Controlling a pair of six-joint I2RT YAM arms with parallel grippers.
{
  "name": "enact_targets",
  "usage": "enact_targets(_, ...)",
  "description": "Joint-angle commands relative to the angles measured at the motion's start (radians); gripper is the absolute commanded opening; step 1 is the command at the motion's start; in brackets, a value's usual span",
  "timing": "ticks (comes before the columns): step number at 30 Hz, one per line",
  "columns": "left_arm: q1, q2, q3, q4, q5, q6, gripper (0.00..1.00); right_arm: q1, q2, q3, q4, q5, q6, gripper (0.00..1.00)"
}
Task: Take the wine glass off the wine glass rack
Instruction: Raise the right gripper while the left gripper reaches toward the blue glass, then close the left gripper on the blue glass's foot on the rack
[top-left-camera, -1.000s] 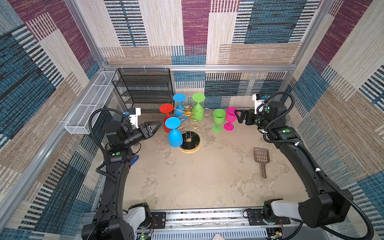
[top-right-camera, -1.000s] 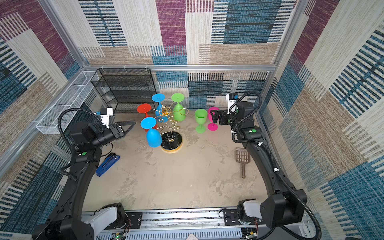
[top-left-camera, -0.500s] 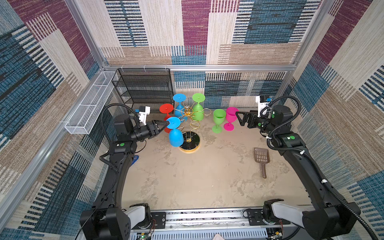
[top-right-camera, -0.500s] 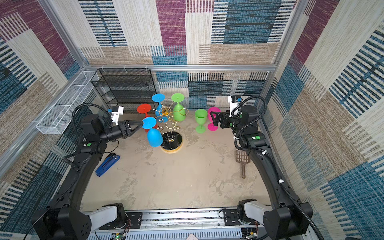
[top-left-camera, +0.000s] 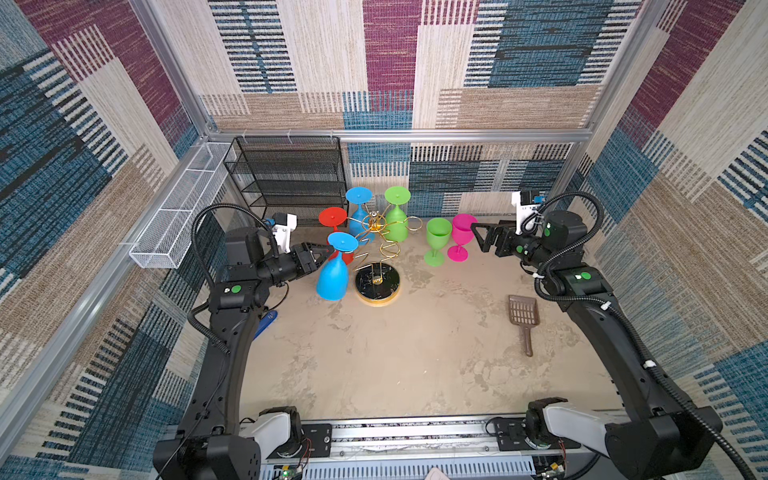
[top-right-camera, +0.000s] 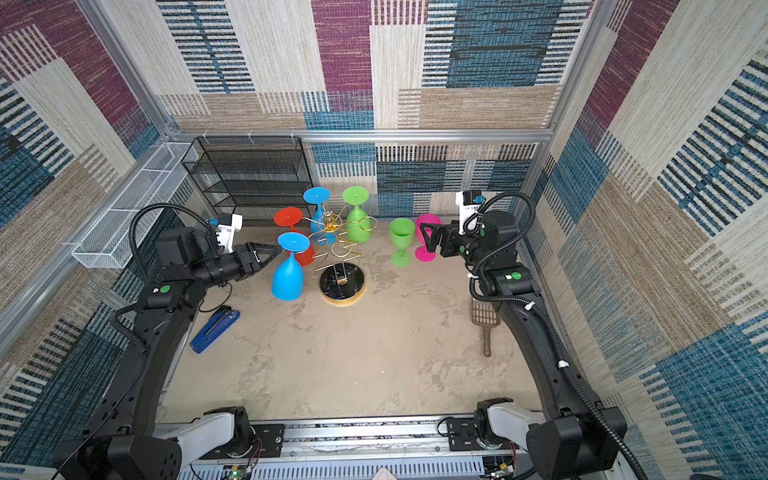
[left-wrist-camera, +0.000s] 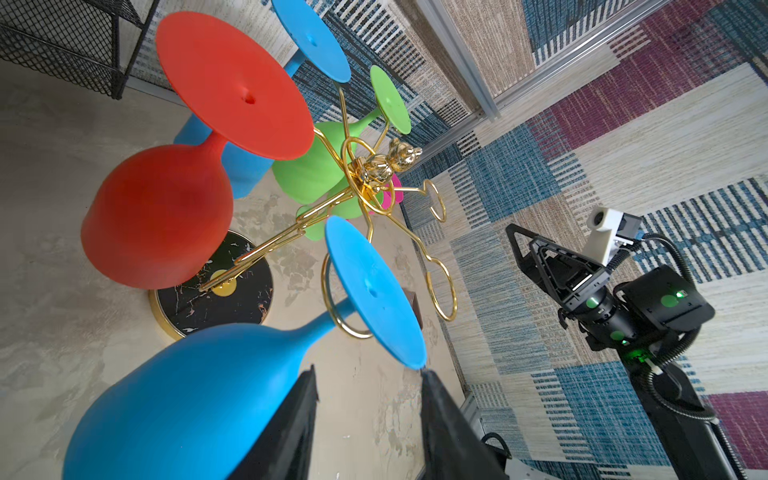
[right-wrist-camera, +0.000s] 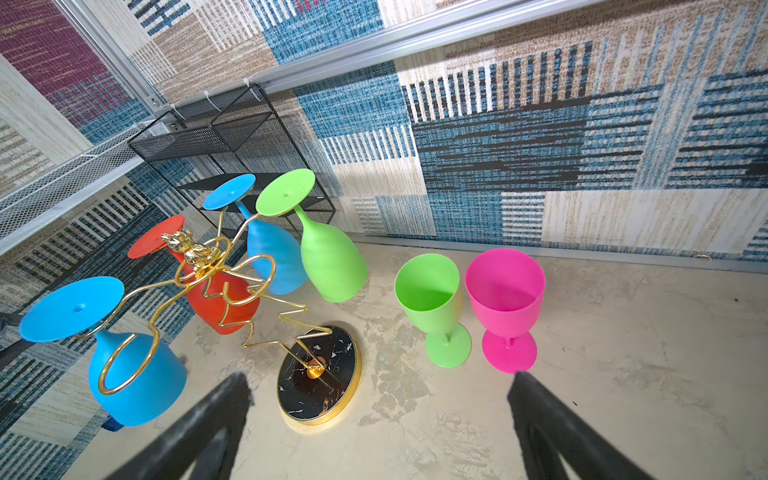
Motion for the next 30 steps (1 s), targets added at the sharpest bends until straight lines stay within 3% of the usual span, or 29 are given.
enact_targets(1, 0.0, 0.004, -0.003, -0.007, -0.013, 0.039, 0.44, 0.001, 0.004, 0.002, 0.037, -0.011, 0.007, 0.99)
enact_targets(25, -0.068, 0.096, -0.015, 0.159, 0.009, -0.064, 0.47, 0.001, 0.01, -0.02, 0.052, -0.03, 0.02, 0.99)
enact_targets(30, -0.07, 0.098, -0.015, 0.159, 0.007, -0.059, 0.39, 0.001, 0.009, -0.03, 0.056, -0.03, 0.022, 0.99)
